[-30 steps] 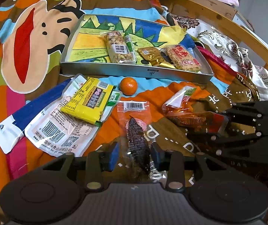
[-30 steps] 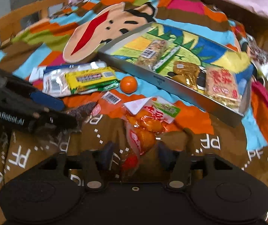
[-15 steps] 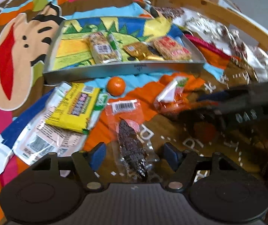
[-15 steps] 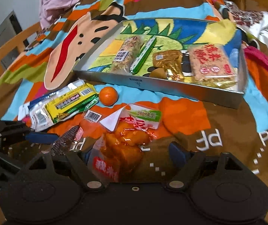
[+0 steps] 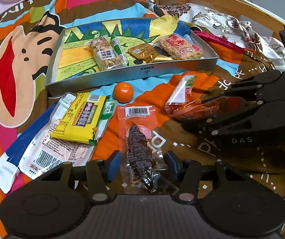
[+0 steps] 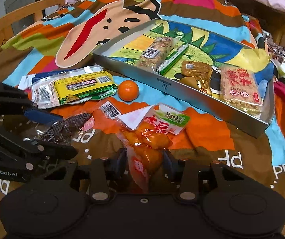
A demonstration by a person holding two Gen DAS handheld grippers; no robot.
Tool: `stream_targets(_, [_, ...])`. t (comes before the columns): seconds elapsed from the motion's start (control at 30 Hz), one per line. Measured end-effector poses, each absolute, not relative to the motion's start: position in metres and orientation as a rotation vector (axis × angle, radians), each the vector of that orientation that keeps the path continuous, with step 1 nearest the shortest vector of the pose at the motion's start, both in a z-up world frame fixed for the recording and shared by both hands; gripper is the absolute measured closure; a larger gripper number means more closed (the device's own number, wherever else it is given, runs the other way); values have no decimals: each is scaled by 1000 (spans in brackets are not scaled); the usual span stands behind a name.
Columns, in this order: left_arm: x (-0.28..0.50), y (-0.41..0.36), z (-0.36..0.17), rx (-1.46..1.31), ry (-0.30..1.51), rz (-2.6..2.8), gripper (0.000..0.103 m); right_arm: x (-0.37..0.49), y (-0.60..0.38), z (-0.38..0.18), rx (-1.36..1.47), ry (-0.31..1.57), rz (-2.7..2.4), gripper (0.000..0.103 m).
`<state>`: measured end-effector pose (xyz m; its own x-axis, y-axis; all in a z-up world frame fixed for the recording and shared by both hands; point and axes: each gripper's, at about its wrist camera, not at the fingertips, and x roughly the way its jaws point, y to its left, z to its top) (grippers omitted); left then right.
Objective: Organize snacks
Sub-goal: 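Lift the jerky packet with the left tool while the right tool lifts the orange snack bag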
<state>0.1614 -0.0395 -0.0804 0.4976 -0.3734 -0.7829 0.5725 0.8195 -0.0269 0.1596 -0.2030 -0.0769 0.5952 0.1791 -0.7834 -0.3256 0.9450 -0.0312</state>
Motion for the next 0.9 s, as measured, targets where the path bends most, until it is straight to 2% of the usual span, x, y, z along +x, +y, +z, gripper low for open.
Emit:
stream_targets(0.4, [156,-38,-73,253,835,-576,51,147,-184,-77,-405,794,299,61])
stream_targets(0.9, [157,-35,-68,220,825,-577,51,143,-179,-78,-465,763,301,61])
